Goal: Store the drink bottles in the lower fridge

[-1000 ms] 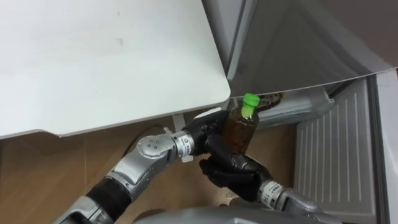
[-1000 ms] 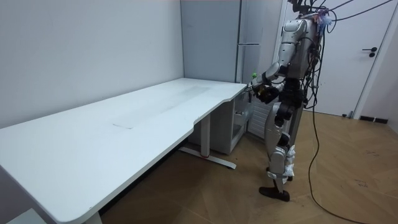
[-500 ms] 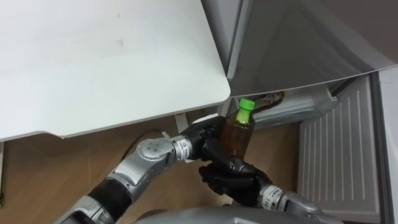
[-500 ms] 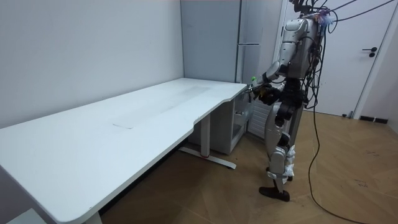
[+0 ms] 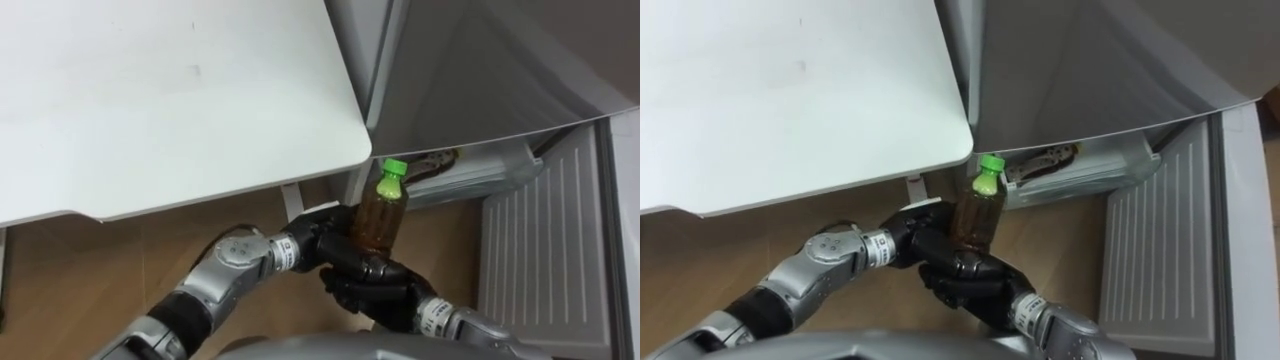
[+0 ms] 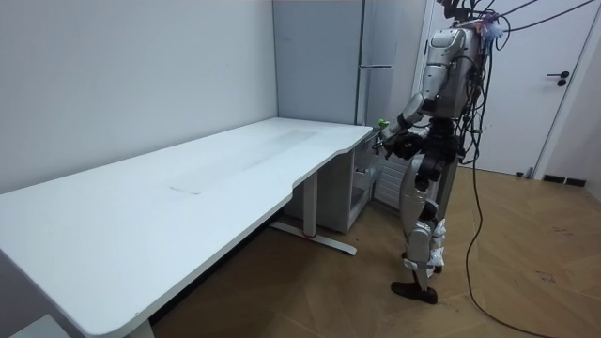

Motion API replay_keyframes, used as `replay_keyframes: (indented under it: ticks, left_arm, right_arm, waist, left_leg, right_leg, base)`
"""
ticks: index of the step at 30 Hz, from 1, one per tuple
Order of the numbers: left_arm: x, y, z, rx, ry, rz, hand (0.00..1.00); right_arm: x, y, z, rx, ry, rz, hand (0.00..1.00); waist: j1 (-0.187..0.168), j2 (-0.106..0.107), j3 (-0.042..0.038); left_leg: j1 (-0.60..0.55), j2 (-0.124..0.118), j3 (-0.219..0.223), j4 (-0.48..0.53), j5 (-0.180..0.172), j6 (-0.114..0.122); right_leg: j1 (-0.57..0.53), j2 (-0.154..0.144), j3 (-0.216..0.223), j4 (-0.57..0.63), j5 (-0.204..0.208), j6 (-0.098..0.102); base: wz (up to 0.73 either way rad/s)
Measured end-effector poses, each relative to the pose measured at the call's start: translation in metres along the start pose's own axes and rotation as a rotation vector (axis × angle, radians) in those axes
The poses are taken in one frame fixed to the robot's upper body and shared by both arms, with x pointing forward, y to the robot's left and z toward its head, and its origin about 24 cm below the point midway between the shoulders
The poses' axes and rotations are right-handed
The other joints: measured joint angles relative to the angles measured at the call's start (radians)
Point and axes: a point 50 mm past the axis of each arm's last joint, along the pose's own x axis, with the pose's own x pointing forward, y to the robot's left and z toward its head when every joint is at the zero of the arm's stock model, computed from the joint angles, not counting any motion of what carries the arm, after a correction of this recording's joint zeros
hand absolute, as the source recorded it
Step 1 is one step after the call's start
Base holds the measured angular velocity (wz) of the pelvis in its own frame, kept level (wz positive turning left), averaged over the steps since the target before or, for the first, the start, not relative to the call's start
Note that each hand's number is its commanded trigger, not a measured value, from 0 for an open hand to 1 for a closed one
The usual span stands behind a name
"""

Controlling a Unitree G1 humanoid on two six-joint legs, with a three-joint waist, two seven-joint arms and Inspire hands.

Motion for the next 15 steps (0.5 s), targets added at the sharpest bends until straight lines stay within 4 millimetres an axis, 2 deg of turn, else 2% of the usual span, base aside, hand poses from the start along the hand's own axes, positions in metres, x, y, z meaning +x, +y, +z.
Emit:
replay_keyframes:
  ticks: [3,11,15]
  left_arm:
    - [-0.001,0.002,-0.007,-0.057,0.013,-0.004,0.00]
    - [-0.008,0.009,-0.029,-0.254,0.049,0.013,0.00]
    - [-0.015,0.014,-0.044,-0.373,0.070,0.046,0.00]
  right_arm:
    - [0.000,0.000,0.000,0.007,0.009,-0.001,1.00]
    - [0.000,-0.002,-0.003,0.031,0.036,-0.009,1.00]
    - [0.003,-0.003,-0.004,0.009,0.055,-0.018,1.00]
  waist:
    - [0.009,-0.007,-0.0031]
    - [0.047,-0.007,-0.0044]
    - [0.054,-0.008,-0.0053]
  left_leg:
    - [-0.005,0.001,0.000,0.000,0.000,0.000]
    - [-0.003,0.001,0.003,-0.005,0.000,0.000]
    - [-0.001,0.001,0.002,-0.005,0.000,0.000]
  right_leg:
    - [-0.004,0.001,0.001,0.000,0.000,0.000]
    - [-0.007,0.002,0.005,0.000,0.000,0.000]
    - [-0.006,0.002,0.009,-0.001,0.000,0.000]
  base:
    - [0.00]
    - [-0.01]
    - [-0.02]
